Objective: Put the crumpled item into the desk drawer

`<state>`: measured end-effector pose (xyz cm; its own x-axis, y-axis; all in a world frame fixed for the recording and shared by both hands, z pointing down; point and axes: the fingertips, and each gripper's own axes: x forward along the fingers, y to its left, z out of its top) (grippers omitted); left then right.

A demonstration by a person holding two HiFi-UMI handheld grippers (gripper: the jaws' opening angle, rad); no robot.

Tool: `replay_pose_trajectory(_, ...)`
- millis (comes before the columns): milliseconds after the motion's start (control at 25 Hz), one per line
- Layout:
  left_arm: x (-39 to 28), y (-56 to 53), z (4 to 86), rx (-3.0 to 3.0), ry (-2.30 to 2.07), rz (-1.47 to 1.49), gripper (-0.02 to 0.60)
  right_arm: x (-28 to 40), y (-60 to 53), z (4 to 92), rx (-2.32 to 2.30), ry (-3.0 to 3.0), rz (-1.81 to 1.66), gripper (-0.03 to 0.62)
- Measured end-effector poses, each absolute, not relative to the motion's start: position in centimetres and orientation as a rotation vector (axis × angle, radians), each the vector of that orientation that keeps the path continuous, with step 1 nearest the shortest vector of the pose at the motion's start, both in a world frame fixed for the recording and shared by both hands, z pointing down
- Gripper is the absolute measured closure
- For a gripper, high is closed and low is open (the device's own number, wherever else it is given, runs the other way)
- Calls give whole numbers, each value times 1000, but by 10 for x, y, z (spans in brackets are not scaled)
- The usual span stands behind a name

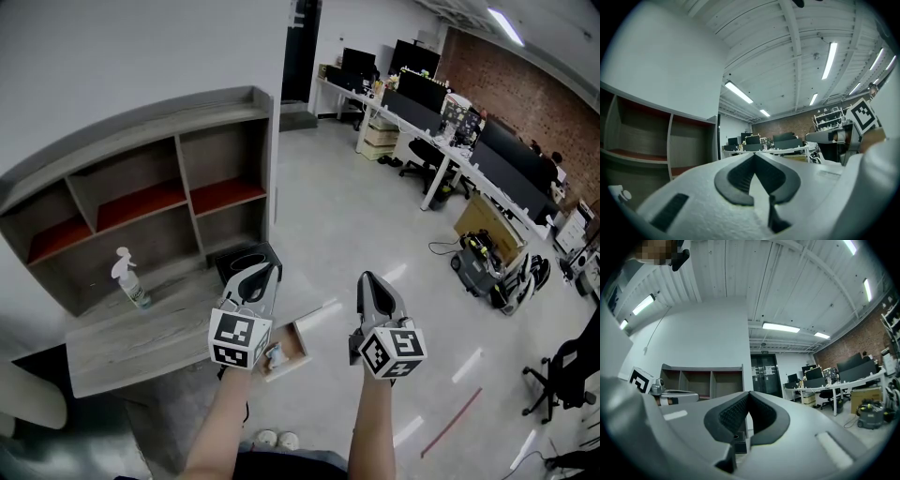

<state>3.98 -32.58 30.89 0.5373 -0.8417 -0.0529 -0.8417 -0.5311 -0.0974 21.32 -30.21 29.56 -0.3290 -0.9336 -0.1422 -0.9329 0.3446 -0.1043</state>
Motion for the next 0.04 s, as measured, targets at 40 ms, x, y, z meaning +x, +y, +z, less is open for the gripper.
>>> replay_pose_trajectory(40,40,-326,310,-2656,1461,-1,578,214,-302,296,-1703,2427,-5,583)
